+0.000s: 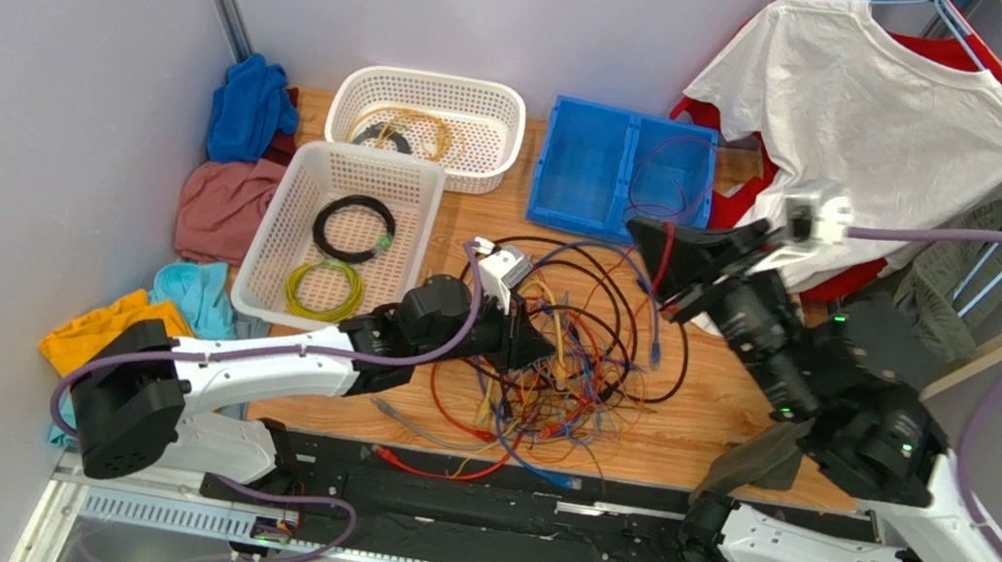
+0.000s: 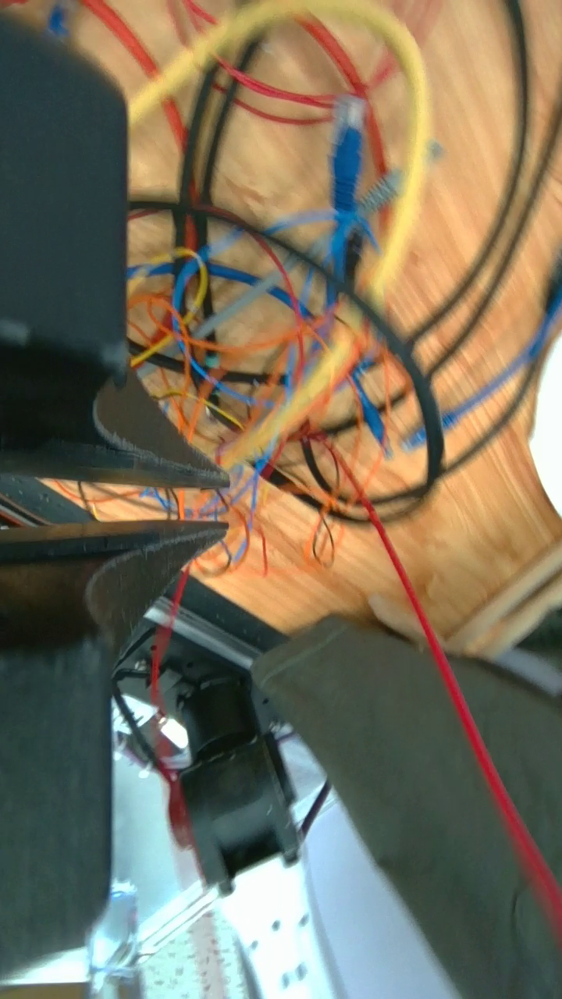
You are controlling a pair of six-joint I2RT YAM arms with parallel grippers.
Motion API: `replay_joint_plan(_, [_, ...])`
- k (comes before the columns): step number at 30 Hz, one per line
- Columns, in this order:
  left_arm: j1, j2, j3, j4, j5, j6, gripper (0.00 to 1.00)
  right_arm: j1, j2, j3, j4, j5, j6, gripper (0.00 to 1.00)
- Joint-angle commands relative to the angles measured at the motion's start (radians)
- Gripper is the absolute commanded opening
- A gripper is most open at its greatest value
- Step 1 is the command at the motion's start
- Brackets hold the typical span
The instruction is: Untangle the cables
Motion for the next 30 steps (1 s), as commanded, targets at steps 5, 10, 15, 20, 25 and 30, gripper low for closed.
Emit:
replay_joint_plan(5, [-0.004, 0.081, 0.014, -0.102, -0.218, -0.02, 0.0, -0.001, 0.034, 0.264, 0.008, -0.013, -0.126, 0.0])
replay_joint_plan(10, [-0.004, 0.165, 0.011, -0.136, -0.255, -0.037, 0.0, -0.003, 0.072, 0.36, 0.035, 0.018, -0.192, 0.0])
replay_joint_plan(15, [-0.002, 0.305, 0.026, -0.145, -0.243, -0.069, 0.0, -0.003, 0.14, 0.452, 0.052, 0.033, -0.243, 0.0])
replay_joint_plan(20, [-0.002, 0.397, 0.032, -0.144, -0.229, -0.093, 0.0, -0.003, 0.19, 0.511, 0.11, 0.068, -0.324, 0.0])
replay_joint_plan(25, [-0.002, 0.411, -0.009, -0.11, -0.243, -0.109, 0.0, -0.003, 0.189, 0.494, 0.333, 0.079, -0.407, 0.0])
replay_joint_plan(30, [-0.002, 0.457, -0.015, -0.121, -0.25, -0.109, 0.0, -0.003, 0.238, 0.599, 0.45, 0.017, -0.448, 0.0])
